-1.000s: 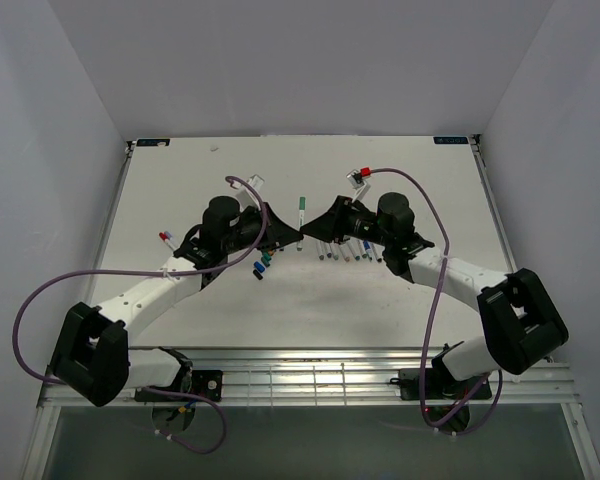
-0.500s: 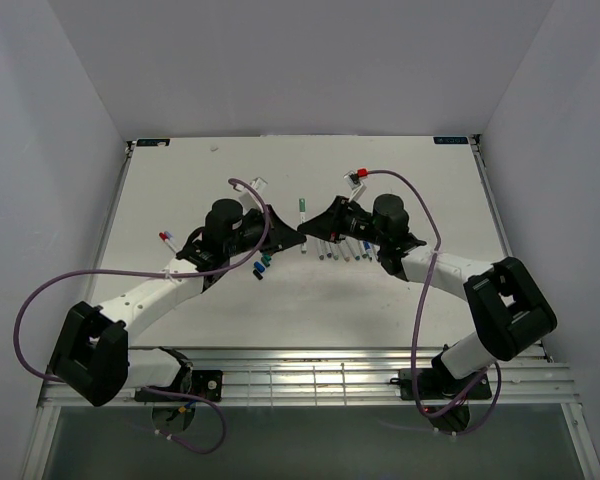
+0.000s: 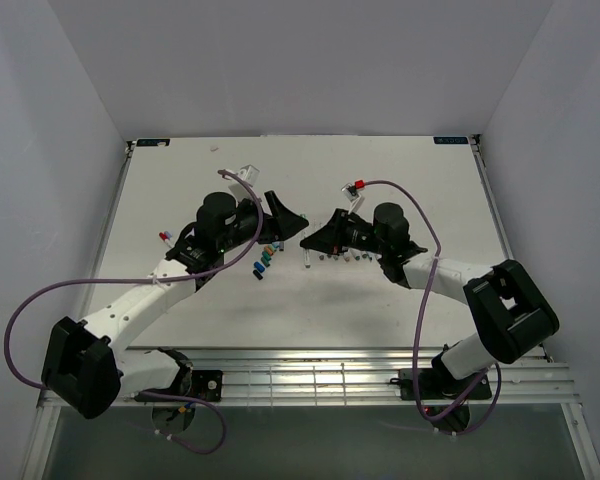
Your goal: Open the pen caps
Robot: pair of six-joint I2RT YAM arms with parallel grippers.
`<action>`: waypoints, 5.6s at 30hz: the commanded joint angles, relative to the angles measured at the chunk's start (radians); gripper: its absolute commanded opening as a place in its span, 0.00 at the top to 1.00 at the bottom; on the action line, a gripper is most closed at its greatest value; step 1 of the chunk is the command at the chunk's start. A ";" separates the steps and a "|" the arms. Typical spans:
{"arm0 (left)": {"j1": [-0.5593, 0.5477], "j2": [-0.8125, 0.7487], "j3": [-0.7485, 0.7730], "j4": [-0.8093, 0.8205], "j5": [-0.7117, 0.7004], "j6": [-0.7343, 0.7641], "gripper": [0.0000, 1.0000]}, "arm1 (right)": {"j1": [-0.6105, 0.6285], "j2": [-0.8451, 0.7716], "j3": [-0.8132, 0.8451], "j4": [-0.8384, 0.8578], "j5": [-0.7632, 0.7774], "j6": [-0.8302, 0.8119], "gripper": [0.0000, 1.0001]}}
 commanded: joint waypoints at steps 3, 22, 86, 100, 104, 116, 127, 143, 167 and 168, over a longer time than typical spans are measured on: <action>-0.001 0.021 0.064 -0.034 -0.032 0.050 0.23 | 0.029 -0.052 -0.015 0.065 -0.089 -0.009 0.92; 0.000 0.047 0.050 -0.011 0.020 0.024 0.59 | 0.044 -0.013 -0.011 0.202 -0.118 0.094 0.92; -0.002 0.090 -0.169 -0.395 -0.445 -0.211 0.77 | -0.324 -0.053 0.215 -0.906 0.514 -0.664 0.92; 0.004 0.186 -0.134 -0.375 -0.474 -0.203 0.60 | -0.333 0.023 0.242 -0.865 0.476 -0.641 0.92; 0.004 0.184 -0.132 -0.373 -0.477 -0.205 0.60 | -0.339 0.052 0.252 -0.861 0.473 -0.646 0.92; 0.042 0.104 -0.004 -0.502 -0.588 -0.126 0.38 | -0.339 0.177 0.293 -0.834 0.489 -0.683 0.89; 0.318 0.127 0.141 -0.534 -0.476 -0.047 0.32 | -0.339 0.239 0.322 -0.825 0.483 -0.695 0.80; 0.553 0.359 0.291 -0.584 -0.482 -0.007 0.32 | -0.339 0.162 0.279 -0.811 0.460 -0.679 0.53; 0.616 0.528 0.317 -0.623 -0.637 0.006 0.40 | -0.284 0.007 0.236 -0.786 0.396 -0.653 0.52; 0.616 0.531 0.316 -0.622 -0.635 0.006 0.40 | -0.284 0.007 0.236 -0.786 0.396 -0.655 0.52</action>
